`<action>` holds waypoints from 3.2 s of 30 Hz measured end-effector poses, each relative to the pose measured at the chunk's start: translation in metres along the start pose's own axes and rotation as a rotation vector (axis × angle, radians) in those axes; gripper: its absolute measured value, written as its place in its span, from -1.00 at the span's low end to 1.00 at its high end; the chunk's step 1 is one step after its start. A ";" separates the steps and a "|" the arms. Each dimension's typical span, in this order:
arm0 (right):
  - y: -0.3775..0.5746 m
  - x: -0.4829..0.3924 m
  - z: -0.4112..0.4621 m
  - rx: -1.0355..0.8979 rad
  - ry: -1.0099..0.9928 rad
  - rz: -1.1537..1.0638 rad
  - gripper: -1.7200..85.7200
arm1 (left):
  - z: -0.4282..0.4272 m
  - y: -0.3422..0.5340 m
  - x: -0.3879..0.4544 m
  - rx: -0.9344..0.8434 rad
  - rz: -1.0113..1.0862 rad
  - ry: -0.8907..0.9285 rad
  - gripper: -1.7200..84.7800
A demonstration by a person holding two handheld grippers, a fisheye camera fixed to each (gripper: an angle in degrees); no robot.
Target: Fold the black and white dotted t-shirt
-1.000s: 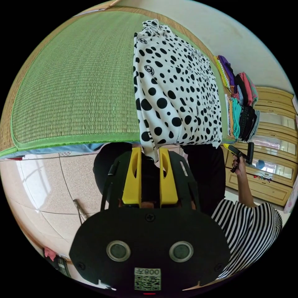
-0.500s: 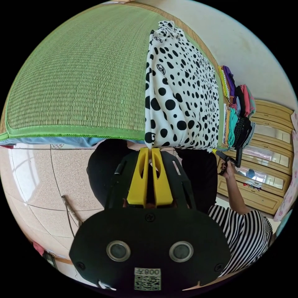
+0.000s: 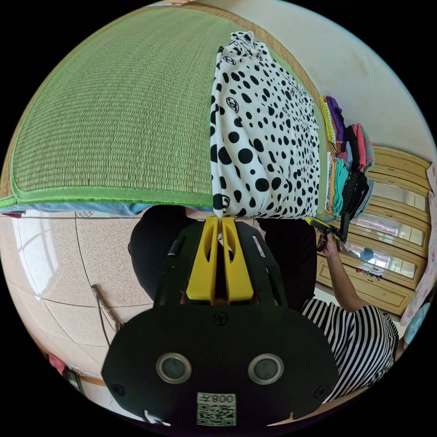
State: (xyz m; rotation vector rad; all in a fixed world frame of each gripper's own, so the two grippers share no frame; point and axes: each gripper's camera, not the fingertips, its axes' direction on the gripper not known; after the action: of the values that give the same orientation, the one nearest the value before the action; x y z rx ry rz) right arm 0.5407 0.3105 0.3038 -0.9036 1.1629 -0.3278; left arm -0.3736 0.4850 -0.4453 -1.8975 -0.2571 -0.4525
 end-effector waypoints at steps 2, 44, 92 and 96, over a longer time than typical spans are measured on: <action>-0.001 0.001 0.001 -0.006 0.000 -0.006 -0.74 | 0.001 0.003 -0.002 0.001 -0.007 0.000 -0.93; 0.075 0.016 -0.075 0.008 -0.137 -0.191 -0.93 | -0.030 0.068 -0.032 0.078 0.023 0.166 -0.94; 0.109 0.005 -0.308 0.430 -0.437 -0.234 -0.94 | -0.175 -0.060 -0.003 0.300 0.213 0.561 -0.95; 0.039 0.009 -0.310 0.403 -0.412 -0.211 -0.94 | -0.181 -0.121 0.008 0.317 0.200 0.548 -0.94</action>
State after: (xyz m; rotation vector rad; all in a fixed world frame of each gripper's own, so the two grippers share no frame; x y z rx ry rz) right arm 0.2590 0.1921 0.2354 -0.6942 0.5932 -0.5007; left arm -0.4471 0.3598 -0.2828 -1.4098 0.2128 -0.7264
